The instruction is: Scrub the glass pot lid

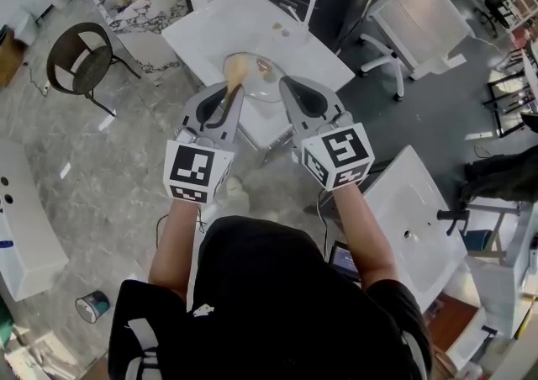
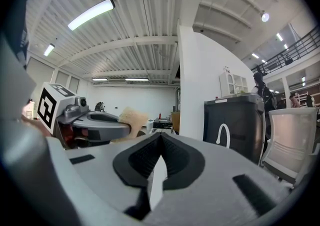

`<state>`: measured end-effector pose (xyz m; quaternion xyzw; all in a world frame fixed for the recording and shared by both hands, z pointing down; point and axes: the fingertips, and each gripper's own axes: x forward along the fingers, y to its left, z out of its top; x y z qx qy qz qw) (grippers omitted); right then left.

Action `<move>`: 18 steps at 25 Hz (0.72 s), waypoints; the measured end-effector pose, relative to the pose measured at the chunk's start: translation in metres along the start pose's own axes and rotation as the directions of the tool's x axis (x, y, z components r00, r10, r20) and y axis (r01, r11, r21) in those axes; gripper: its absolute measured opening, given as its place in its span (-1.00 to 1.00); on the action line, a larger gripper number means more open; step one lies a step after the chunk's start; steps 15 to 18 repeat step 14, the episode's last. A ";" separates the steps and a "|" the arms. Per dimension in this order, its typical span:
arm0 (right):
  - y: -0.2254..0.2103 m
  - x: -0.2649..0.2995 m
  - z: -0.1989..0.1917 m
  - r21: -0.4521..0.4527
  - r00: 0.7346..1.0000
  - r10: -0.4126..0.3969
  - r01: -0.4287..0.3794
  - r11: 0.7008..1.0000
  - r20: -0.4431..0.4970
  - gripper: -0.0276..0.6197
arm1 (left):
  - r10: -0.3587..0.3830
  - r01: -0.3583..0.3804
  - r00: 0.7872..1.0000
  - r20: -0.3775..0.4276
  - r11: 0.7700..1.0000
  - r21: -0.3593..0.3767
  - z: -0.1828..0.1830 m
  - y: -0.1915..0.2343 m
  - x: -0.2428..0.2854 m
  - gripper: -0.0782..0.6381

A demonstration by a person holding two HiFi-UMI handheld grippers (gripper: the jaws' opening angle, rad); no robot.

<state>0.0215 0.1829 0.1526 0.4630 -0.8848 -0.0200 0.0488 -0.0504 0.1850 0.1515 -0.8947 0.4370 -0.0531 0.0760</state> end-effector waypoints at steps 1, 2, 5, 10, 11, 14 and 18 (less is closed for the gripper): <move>0.000 -0.001 -0.001 0.002 1.000 -0.001 0.001 1.000 0.002 -0.92 | 0.001 -0.001 1.000 -0.002 1.000 0.001 -0.001 -0.002 -0.001 -0.73; 0.000 -0.003 -0.002 0.004 1.000 -0.001 0.001 1.000 0.002 -0.92 | 0.002 -0.002 1.000 -0.005 1.000 0.002 -0.002 -0.003 -0.001 -0.73; 0.000 -0.005 -0.004 -0.001 1.000 0.001 -0.001 1.000 0.000 -0.92 | 0.007 -0.007 1.000 -0.007 1.000 0.003 -0.003 -0.004 -0.003 -0.73; -0.003 -0.008 -0.006 -0.010 1.000 -0.004 0.004 1.000 0.000 -0.92 | 0.015 -0.015 1.000 -0.004 1.000 0.003 0.000 -0.006 -0.005 -0.73; -0.003 -0.009 -0.007 -0.009 1.000 -0.005 0.005 1.000 -0.001 -0.92 | 0.016 -0.016 1.000 -0.005 1.000 0.003 0.000 -0.006 -0.006 -0.73; -0.002 -0.009 -0.009 -0.007 1.000 -0.005 0.005 1.000 -0.002 -0.92 | 0.021 -0.021 1.000 -0.007 1.000 0.000 -0.002 -0.005 -0.008 -0.73; -0.002 -0.009 -0.009 -0.007 1.000 -0.005 0.005 1.000 -0.002 -0.92 | 0.021 -0.021 1.000 -0.007 1.000 0.000 -0.002 -0.005 -0.008 -0.73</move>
